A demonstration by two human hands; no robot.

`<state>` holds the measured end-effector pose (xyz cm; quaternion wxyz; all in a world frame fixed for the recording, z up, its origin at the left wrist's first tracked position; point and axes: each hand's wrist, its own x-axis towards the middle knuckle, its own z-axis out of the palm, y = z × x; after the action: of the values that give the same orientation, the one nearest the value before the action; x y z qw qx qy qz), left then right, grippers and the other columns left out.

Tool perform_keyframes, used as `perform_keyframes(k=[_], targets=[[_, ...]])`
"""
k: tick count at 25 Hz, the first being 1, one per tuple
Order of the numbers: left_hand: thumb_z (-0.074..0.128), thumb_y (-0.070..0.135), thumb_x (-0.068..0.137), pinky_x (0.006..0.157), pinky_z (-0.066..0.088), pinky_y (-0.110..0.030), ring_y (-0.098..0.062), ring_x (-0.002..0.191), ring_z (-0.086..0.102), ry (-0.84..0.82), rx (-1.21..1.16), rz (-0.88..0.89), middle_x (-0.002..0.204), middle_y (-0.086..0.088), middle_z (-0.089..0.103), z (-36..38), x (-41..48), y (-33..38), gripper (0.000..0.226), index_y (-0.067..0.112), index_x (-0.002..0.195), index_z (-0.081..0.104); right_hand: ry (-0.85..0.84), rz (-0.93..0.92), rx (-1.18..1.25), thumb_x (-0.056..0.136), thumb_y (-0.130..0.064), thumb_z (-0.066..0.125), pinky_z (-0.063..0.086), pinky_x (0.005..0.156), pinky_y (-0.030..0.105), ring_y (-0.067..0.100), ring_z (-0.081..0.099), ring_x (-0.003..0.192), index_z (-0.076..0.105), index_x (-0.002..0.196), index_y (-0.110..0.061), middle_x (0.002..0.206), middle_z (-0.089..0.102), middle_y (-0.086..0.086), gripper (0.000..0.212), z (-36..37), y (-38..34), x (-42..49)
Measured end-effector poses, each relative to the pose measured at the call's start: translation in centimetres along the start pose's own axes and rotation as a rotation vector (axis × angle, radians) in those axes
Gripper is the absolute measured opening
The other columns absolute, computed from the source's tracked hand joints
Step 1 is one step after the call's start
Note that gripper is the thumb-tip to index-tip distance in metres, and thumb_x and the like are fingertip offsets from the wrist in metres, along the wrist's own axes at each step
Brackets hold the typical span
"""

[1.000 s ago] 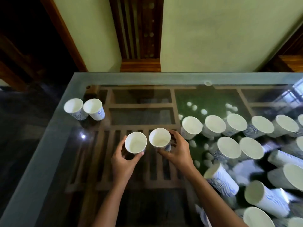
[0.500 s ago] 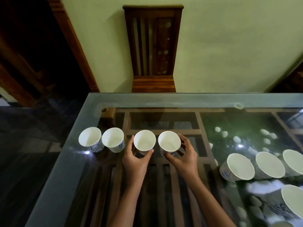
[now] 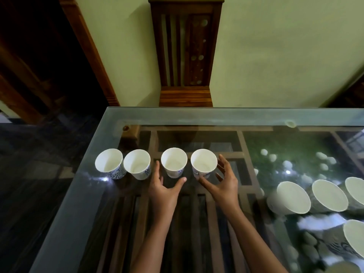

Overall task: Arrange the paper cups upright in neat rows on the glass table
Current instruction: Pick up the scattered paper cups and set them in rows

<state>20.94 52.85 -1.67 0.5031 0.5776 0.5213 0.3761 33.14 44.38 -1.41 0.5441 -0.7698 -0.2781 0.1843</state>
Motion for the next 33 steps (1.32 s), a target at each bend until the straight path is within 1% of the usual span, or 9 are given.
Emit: perform_keyframes(k=[4, 8, 10, 15, 17, 19, 24, 27, 33], targets=[[0.080, 0.010, 0.067, 0.094, 0.040, -0.026, -0.019, 0.116, 0.052, 0.024, 0.043, -0.022, 0.128, -0.007, 0.055, -0.8, -5.4, -0.1, 0.065, 0.016, 0.125, 0.052, 0.009, 0.036, -0.020, 0.068, -0.019, 0.081, 0.044, 0.098, 0.026, 0.009, 0.047, 0.121, 0.039, 0.137, -0.018, 0.134, 0.049, 0.001, 0.081, -3.4, -0.8, -3.5], [0.077, 0.013, 0.070, 0.093, 0.042, -0.028, -0.014, 0.111, 0.054, -0.185, 0.066, -0.043, 0.122, 0.000, 0.058, 1.3, -11.1, 1.0, 0.051, 0.021, 0.117, 0.058, 0.051, 0.003, -0.059, 0.072, -0.018, 0.078, 0.047, 0.090, 0.017, 0.005, 0.055, 0.110, 0.048, 0.128, -0.021, 0.122, 0.058, -0.002, 0.064, -9.1, -0.8, -7.4], [0.077, 0.010, 0.070, 0.093, 0.042, -0.025, -0.012, 0.110, 0.054, -0.281, 0.038, -0.001, 0.118, 0.002, 0.059, 3.4, -12.8, 2.1, 0.049, 0.022, 0.114, 0.058, 0.078, -0.033, -0.079, 0.074, -0.015, 0.076, 0.051, 0.089, 0.023, 0.005, 0.058, 0.105, 0.053, 0.123, -0.021, 0.115, 0.061, -0.004, 0.055, -12.1, -0.6, -8.4], [0.079, 0.006, 0.066, 0.099, 0.040, -0.029, -0.016, 0.116, 0.050, -0.478, 0.043, 0.076, 0.128, -0.004, 0.055, 10.6, -15.9, 4.5, 0.066, 0.015, 0.126, 0.051, 0.272, -0.075, -0.171, 0.070, -0.005, 0.076, 0.048, 0.084, 0.023, 0.019, 0.063, 0.098, 0.060, 0.114, -0.012, 0.107, 0.063, 0.000, 0.047, -20.4, 0.1, -8.1], [0.080, 0.006, 0.065, 0.101, 0.037, -0.029, -0.019, 0.122, 0.046, -0.512, 0.054, 0.067, 0.133, -0.005, 0.050, 12.8, -16.4, 4.9, 0.076, 0.013, 0.131, 0.045, 0.270, -0.071, -0.285, 0.071, -0.006, 0.077, 0.047, 0.089, 0.029, 0.026, 0.060, 0.104, 0.058, 0.116, -0.007, 0.113, 0.062, 0.008, 0.049, -23.0, 0.6, -7.0], [0.082, 0.007, 0.062, 0.099, 0.037, -0.029, -0.021, 0.123, 0.046, -0.507, 0.084, 0.078, 0.135, -0.007, 0.049, 14.5, -16.6, 4.7, 0.081, 0.013, 0.133, 0.043, 0.185, -0.080, -0.412, 0.072, -0.008, 0.075, 0.043, 0.098, 0.037, 0.029, 0.053, 0.115, 0.053, 0.122, -0.003, 0.123, 0.057, 0.013, 0.055, -24.8, 1.2, -5.8], [0.086, 0.009, 0.057, 0.095, 0.039, -0.030, -0.020, 0.119, 0.049, -0.438, 0.137, 0.122, 0.129, -0.007, 0.055, 16.6, -16.7, 4.0, 0.085, 0.016, 0.131, 0.046, -0.042, -0.123, -0.626, 0.077, -0.018, 0.071, 0.025, 0.108, 0.029, 0.028, 0.035, 0.131, 0.038, 0.136, -0.002, 0.140, 0.040, 0.014, 0.070, -26.3, 3.0, -2.7], [0.084, 0.006, 0.059, 0.101, 0.042, -0.040, -0.024, 0.120, 0.050, -0.385, 0.129, 0.127, 0.129, -0.010, 0.055, 17.2, -16.6, 3.9, 0.081, 0.014, 0.130, 0.046, -0.124, -0.129, -0.728, 0.079, -0.022, 0.069, 0.024, 0.110, 0.035, 0.028, 0.025, 0.136, 0.029, 0.141, -0.005, 0.147, 0.030, 0.013, 0.076, -26.3, 3.7, -1.5], [0.083, 0.007, 0.060, 0.094, 0.045, -0.033, -0.021, 0.114, 0.054, -0.304, 0.161, 0.214, 0.123, -0.009, 0.060, 17.1, -16.7, 4.0, 0.070, 0.011, 0.123, 0.054, -0.139, -0.152, -0.731, 0.077, -0.027, 0.070, 0.024, 0.105, 0.032, 0.029, 0.031, 0.128, 0.029, 0.142, -0.006, 0.138, 0.041, 0.013, 0.079, -26.0, 4.0, -1.0]])
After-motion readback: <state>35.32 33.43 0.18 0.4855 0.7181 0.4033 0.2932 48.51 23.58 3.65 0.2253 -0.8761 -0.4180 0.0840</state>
